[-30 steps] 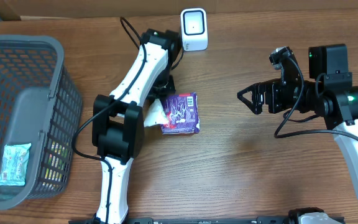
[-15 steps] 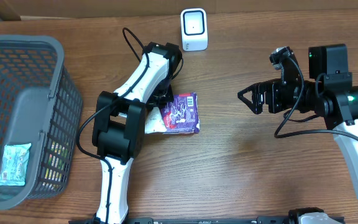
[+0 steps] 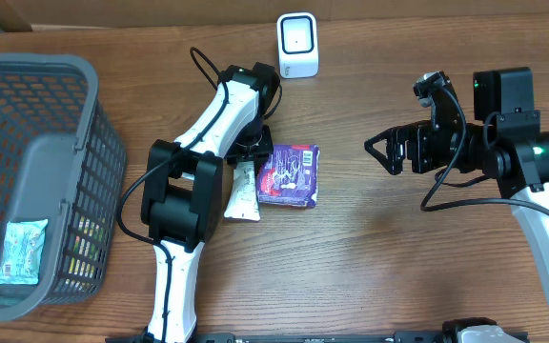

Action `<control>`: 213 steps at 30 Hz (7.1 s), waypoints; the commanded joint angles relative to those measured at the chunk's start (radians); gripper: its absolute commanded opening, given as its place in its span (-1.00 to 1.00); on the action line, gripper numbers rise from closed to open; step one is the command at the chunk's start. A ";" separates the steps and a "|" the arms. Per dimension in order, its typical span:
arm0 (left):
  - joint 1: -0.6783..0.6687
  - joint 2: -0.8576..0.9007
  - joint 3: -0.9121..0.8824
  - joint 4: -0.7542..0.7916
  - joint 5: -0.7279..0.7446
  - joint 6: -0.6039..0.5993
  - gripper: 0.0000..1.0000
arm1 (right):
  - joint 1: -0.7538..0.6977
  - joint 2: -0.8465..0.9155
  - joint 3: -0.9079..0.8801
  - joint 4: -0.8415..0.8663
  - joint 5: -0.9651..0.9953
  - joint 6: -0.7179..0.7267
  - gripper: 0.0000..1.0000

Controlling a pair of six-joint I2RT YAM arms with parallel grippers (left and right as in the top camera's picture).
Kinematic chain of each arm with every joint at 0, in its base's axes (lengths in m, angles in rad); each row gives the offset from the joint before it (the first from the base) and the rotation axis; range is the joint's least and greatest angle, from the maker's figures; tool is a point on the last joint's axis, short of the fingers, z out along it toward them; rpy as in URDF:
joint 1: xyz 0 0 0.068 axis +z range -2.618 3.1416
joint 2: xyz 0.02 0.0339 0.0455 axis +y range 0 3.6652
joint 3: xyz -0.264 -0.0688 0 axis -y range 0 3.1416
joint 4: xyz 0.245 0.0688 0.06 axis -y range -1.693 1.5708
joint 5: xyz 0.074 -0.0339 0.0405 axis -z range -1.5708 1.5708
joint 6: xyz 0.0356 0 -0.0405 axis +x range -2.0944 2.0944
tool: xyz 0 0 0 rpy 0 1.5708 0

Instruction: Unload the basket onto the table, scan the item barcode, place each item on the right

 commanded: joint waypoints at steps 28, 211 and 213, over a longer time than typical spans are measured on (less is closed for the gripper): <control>0.357 -0.475 0.753 -0.399 0.089 0.255 -0.05 | 0.005 -0.003 0.013 -0.006 0.005 0.003 1.00; 0.991 -0.476 -0.175 0.225 0.089 0.415 0.31 | 0.005 0.027 -0.013 0.058 0.005 0.018 1.00; 0.971 -0.476 -0.217 0.305 0.069 0.373 0.55 | 0.005 0.039 -0.013 0.055 0.005 0.018 1.00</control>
